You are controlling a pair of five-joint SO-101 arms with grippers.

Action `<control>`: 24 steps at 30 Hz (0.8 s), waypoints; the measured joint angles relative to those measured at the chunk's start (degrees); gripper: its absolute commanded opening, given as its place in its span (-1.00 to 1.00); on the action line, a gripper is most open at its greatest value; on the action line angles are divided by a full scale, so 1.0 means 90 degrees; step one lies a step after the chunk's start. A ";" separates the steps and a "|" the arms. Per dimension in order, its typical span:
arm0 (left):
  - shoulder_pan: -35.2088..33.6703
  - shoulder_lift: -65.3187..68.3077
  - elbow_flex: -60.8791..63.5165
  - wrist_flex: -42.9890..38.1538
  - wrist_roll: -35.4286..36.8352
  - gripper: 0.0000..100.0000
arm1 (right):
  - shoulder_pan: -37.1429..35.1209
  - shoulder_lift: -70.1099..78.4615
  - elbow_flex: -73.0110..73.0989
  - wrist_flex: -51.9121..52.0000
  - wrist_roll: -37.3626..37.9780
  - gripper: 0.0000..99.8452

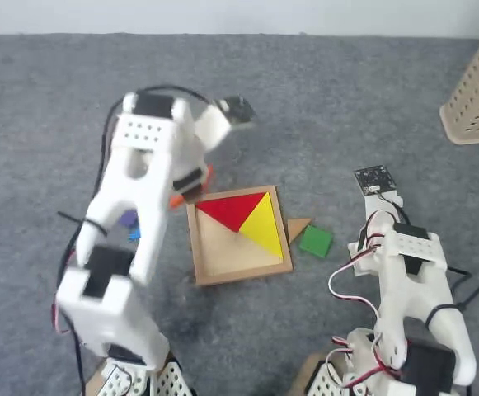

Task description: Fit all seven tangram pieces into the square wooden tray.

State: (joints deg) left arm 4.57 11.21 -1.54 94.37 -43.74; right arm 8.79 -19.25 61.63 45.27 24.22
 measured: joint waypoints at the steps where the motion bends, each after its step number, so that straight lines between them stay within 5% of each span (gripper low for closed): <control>1: 0.0059 -0.0264 0.0440 -0.0205 -0.0107 -0.98 | 0.0000 0.0000 0.0000 0.0000 0.0000 -0.51; 10: 0.1172 -0.1074 0.3067 -0.1485 -0.0733 -0.98 | 0.0000 0.0000 0.0000 0.0000 0.0000 -0.51; 15: 0.1875 -0.1074 0.3468 -0.2149 -0.0772 -0.98 | 0.0000 0.0000 0.0000 0.0000 0.0000 -0.51; 24: 0.2022 -0.1094 0.3468 -0.2452 -0.0244 -0.98 | 0.0000 0.0000 0.0000 0.0000 0.0000 -0.51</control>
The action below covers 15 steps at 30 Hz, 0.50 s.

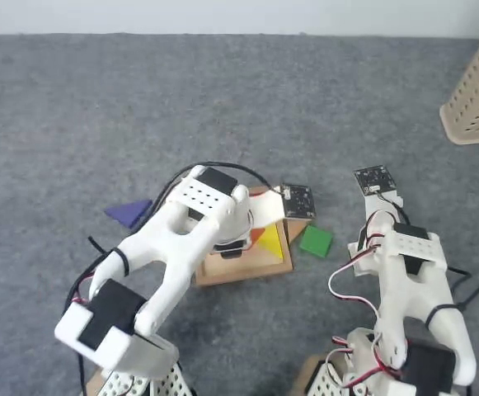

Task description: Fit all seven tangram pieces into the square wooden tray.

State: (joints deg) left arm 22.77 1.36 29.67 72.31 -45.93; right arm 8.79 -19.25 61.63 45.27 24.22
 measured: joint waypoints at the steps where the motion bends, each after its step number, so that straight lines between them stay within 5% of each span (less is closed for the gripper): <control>1: -0.0039 0.0000 0.0000 0.0000 0.0186 -0.98 | 0.0000 0.0000 0.0000 0.0000 0.0000 -0.51; 15: -0.0752 0.0000 0.0010 0.0000 0.5880 -0.98 | 0.0000 0.0000 0.0000 0.0000 0.0000 -0.51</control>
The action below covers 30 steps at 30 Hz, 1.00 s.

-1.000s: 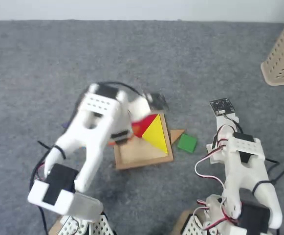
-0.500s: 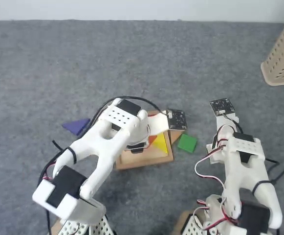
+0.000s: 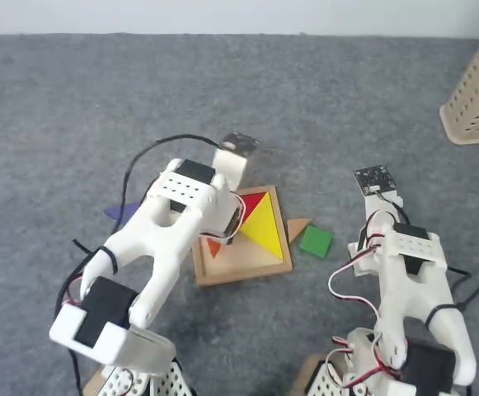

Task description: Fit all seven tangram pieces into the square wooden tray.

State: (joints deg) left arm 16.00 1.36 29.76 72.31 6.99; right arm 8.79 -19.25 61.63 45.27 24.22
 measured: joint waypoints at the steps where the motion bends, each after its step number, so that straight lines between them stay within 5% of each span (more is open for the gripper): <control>1: -0.0020 0.0000 0.0000 0.0000 0.0449 -0.98 | 0.0000 0.0000 0.0000 0.0000 0.0000 -0.51; 5: -0.0059 0.0000 0.0000 0.0000 0.1827 -0.98 | 0.0000 0.0000 0.0000 0.0000 0.0000 -0.51; 10: -0.0059 0.0000 0.0029 0.0000 0.1788 -0.98 | 0.0000 0.0000 0.0000 0.0000 0.0000 -0.51; 13: -0.0059 0.0000 0.0107 -0.0010 0.0244 -0.98 | 0.0000 0.0000 0.0000 0.0000 0.0000 -0.51; 19: -0.0147 0.0000 0.0342 0.0039 -0.4376 -0.98 | 0.0000 0.0000 0.0000 0.0000 0.0000 -0.51; 21: -0.0147 -0.0010 0.0342 0.0049 -0.4952 -0.98 | 0.0000 0.0000 0.0000 0.0000 0.0000 -0.51; 24: -0.0137 -0.0088 0.0332 0.0078 -0.4845 -0.98 | 0.0000 0.0000 0.0000 0.0000 0.0000 -0.51; 30: 0.0059 -0.0117 0.0381 -0.0137 -0.2432 -0.98 | 0.0000 0.0000 0.0000 0.0000 0.0000 -0.51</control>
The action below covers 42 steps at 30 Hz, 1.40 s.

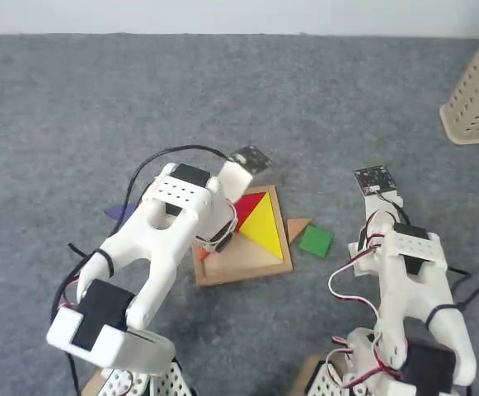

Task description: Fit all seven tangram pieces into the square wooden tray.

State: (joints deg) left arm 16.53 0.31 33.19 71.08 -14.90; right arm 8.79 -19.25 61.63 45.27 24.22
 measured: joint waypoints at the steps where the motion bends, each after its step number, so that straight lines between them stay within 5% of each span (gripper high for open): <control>1: 0.0195 -0.0010 0.0117 -0.0020 -0.0088 -0.98 | 0.0000 0.0000 0.0000 0.0000 0.0000 -0.51; 5: 0.0567 -0.0010 0.0361 -0.0049 -0.2022 -0.98 | 0.0000 0.0000 0.0000 0.0000 0.0000 -0.51; 8: 0.0625 -0.0010 0.0371 -0.0010 -0.2745 -0.97 | 0.0000 0.0000 0.0000 0.0000 0.0000 -0.51; 19: 0.0508 -0.0010 0.0371 -0.0010 -0.3937 -0.97 | 0.0000 0.0000 0.0000 0.0000 0.0010 -0.51; 27: 0.0449 -0.0010 0.0088 0.0215 -0.6037 -0.97 | 0.0000 0.0000 0.0000 0.0000 0.0010 -0.51; 33: -0.0322 -0.0010 -0.0723 0.0615 -0.7170 -0.97 | 0.0000 0.0000 0.0010 -0.0049 0.0010 -0.51; 37: -0.0586 -0.0010 -0.0821 0.0645 -0.7433 -0.95 | 0.0000 0.0000 0.0010 -0.0049 0.0010 -0.51; 42: -0.0596 -0.0010 -0.0821 0.0635 -0.7502 -0.70 | 0.0000 0.0000 0.0010 -0.0049 0.0010 -0.51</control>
State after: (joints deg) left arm 11.16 0.22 25.80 76.79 -82.42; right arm 8.79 -19.25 61.71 44.84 24.31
